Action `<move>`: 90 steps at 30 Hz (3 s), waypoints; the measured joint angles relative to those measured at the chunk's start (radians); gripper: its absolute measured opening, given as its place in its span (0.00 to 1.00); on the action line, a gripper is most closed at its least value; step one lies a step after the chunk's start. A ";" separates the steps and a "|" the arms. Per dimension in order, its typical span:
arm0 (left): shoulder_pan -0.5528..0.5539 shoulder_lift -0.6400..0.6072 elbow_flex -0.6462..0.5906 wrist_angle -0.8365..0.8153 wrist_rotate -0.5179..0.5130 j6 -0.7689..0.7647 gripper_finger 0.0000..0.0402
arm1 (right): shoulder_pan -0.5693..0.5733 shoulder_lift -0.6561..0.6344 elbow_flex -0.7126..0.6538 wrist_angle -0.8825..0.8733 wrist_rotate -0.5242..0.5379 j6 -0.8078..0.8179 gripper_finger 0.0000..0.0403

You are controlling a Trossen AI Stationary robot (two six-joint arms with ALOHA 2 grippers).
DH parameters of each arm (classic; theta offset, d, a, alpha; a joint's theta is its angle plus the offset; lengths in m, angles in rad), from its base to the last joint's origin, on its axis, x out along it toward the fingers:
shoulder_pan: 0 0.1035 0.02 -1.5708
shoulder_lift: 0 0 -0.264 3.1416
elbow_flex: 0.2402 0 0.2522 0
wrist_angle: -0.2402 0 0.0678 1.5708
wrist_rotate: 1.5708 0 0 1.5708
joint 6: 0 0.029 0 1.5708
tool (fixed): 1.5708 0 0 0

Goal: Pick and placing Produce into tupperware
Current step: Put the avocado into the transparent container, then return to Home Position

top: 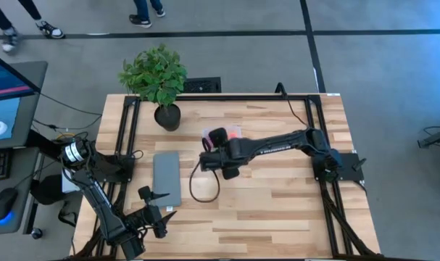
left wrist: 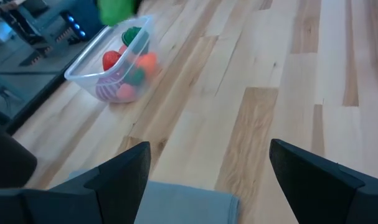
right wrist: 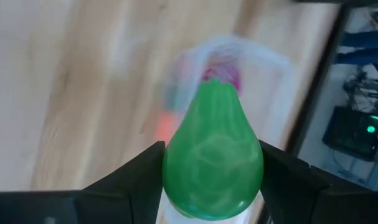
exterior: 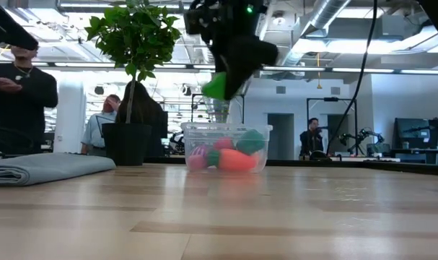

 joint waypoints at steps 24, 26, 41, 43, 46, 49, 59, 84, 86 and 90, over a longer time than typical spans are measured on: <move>0.006 0.000 0.000 -0.024 -0.068 0.162 0.80 | -0.165 -0.001 0.054 0.169 -0.069 0.417 0.62; 0.012 0.000 0.000 -0.027 -0.097 0.163 0.80 | -0.169 -0.001 0.054 0.168 -0.069 0.470 0.62; 0.082 0.000 -0.261 0.041 -0.367 -0.066 0.80 | -0.143 0.000 -0.018 0.212 -0.041 0.623 0.62; 0.074 0.000 -0.286 0.049 -0.372 -0.101 0.80 | -0.146 0.001 -0.033 0.215 -0.041 0.633 0.62; 0.066 0.000 -0.300 0.052 -0.376 -0.124 0.80 | -0.154 0.001 -0.057 0.229 -0.040 0.648 0.62; 0.065 0.000 -0.301 0.053 -0.378 -0.118 0.80 | -0.165 0.001 -0.083 0.227 -0.042 0.673 0.62; 0.065 0.000 -0.301 0.055 -0.393 -0.112 0.80 | -0.201 0.001 -0.103 0.269 -0.099 0.688 0.62; 0.065 0.000 -0.301 0.062 -0.389 -0.113 0.80 | -0.214 0.001 -0.102 0.287 -0.216 0.685 0.79; 0.065 0.000 -0.301 0.062 -0.388 -0.113 0.80 | -0.214 0.001 -0.102 0.283 -0.215 0.685 0.81; 0.065 0.000 -0.301 0.062 -0.387 -0.113 0.80 | -0.214 0.001 -0.102 0.283 -0.215 0.685 0.82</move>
